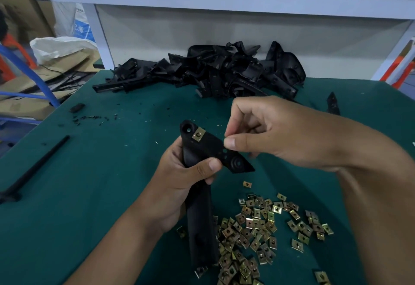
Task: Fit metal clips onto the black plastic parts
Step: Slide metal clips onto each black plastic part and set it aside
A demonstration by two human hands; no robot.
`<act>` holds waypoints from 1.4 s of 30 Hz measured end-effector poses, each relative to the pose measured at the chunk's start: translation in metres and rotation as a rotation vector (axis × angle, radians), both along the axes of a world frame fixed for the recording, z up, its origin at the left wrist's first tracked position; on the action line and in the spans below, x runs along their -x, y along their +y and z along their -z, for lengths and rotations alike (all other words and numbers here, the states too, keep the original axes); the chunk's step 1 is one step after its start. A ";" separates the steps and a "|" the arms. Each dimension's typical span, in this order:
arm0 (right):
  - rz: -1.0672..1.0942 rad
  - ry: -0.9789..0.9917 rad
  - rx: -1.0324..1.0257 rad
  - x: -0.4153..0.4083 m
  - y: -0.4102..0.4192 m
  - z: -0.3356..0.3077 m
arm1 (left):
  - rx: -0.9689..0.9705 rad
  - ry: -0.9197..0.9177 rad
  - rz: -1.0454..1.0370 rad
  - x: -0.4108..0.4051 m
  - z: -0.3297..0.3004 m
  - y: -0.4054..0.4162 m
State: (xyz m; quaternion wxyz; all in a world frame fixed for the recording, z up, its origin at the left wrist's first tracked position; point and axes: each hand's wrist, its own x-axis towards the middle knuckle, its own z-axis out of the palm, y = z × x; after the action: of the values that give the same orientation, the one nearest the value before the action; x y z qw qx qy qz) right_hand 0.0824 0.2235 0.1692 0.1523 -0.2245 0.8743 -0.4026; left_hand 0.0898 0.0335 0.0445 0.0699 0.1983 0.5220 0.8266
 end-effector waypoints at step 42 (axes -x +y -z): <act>0.026 0.099 -0.027 -0.003 -0.003 -0.001 | -0.060 -0.008 -0.004 -0.001 -0.005 0.001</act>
State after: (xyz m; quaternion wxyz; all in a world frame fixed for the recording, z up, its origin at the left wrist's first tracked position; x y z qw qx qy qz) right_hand 0.0856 0.2203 0.1701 0.1067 -0.2305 0.8889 -0.3812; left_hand 0.0909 0.0343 0.0495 0.0645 0.1961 0.4972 0.8427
